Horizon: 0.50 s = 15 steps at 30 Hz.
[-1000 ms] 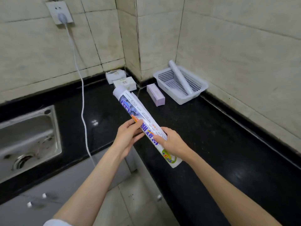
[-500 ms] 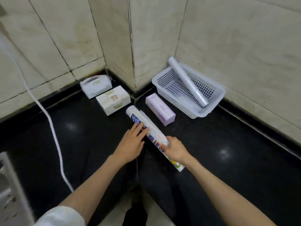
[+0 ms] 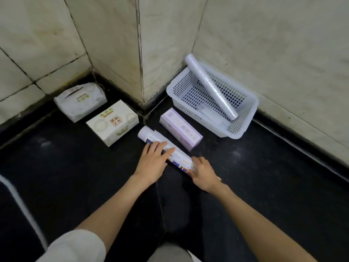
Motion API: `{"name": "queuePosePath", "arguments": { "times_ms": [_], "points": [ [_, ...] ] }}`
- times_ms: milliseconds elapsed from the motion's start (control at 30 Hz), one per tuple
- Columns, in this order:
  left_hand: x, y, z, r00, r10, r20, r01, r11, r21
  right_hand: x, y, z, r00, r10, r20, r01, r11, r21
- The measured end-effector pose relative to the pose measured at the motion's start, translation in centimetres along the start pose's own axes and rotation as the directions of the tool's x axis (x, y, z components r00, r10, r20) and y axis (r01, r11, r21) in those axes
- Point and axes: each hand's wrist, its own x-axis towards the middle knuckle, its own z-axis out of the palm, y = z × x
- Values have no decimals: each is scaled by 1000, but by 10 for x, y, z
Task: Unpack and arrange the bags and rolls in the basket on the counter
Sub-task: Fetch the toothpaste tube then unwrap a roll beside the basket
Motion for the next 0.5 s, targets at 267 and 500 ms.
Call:
{"name": "queuePosePath", "arguments": {
  "times_ms": [267,500],
  "points": [
    [17,3,12,995,-28,-92,21,997,-73,-3,8,1,977,-69,-202,52,994,-92],
    [8,9,13,982,-36,-185,14,993,-117,-8,11,2,968,-163,-189,143,983,-114]
  ]
}}
